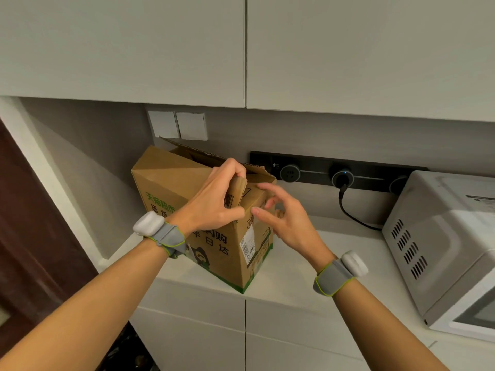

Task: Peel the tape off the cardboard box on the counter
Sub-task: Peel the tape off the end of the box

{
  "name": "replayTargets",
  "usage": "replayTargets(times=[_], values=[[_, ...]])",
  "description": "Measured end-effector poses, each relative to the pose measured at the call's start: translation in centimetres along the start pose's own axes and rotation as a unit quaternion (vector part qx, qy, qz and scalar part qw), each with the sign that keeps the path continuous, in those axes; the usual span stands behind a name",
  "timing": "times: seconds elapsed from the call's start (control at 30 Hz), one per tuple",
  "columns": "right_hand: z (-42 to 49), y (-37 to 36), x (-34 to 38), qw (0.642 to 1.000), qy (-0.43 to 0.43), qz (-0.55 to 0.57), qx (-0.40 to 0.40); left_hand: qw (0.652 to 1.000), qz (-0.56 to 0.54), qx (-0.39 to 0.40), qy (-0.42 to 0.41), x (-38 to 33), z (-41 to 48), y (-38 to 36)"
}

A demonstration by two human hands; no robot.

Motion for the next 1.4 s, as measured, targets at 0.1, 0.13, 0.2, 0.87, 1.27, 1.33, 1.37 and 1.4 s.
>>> replayTargets(times=[0.1, 0.13, 0.2, 0.87, 1.27, 1.33, 1.37, 1.4], values=[[0.6, 0.6, -0.9, 0.999, 0.003, -0.036, -0.01, 1.0, -0.001, -0.001, 0.001, 0.0, -0.2, 0.1], [0.6, 0.9, -0.9, 0.999, 0.013, -0.036, -0.02, 1.0, -0.002, 0.001, 0.001, 0.0, -0.2, 0.1], [0.3, 1.3, -0.7, 0.998, 0.036, -0.034, -0.038, 1.0, -0.002, 0.005, 0.001, 0.1, -0.2, 0.0], [2.3, 2.4, 1.2, 0.999, 0.044, 0.001, -0.003, 0.999, 0.014, 0.034, 0.012, 0.6, 0.0, -0.4], [2.1, 1.2, 1.5, 0.983, 0.083, -0.125, -0.11, 0.996, 0.037, 0.076, 0.027, 1.4, 0.9, -1.4], [1.7, 1.0, 1.3, 0.98, 0.087, -0.122, -0.135, 0.995, 0.046, 0.077, 0.032, 1.6, 1.0, -1.5], [1.5, 0.8, 1.2, 0.979, 0.088, -0.117, -0.143, 0.995, 0.052, 0.076, 0.035, 1.7, 1.1, -1.5], [1.3, 0.6, 1.2, 0.978, 0.091, -0.114, -0.149, 0.995, 0.061, 0.073, 0.036, 1.8, 1.2, -1.6]])
Point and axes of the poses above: each hand's wrist, its own z-axis towards the middle knuckle, its own y-axis out of the back of the hand, x = y × z, the point moved 7 cm from there along z, towards the middle knuckle, and after that the axes turned 11 degrees about -z, right-handed, at the moved point
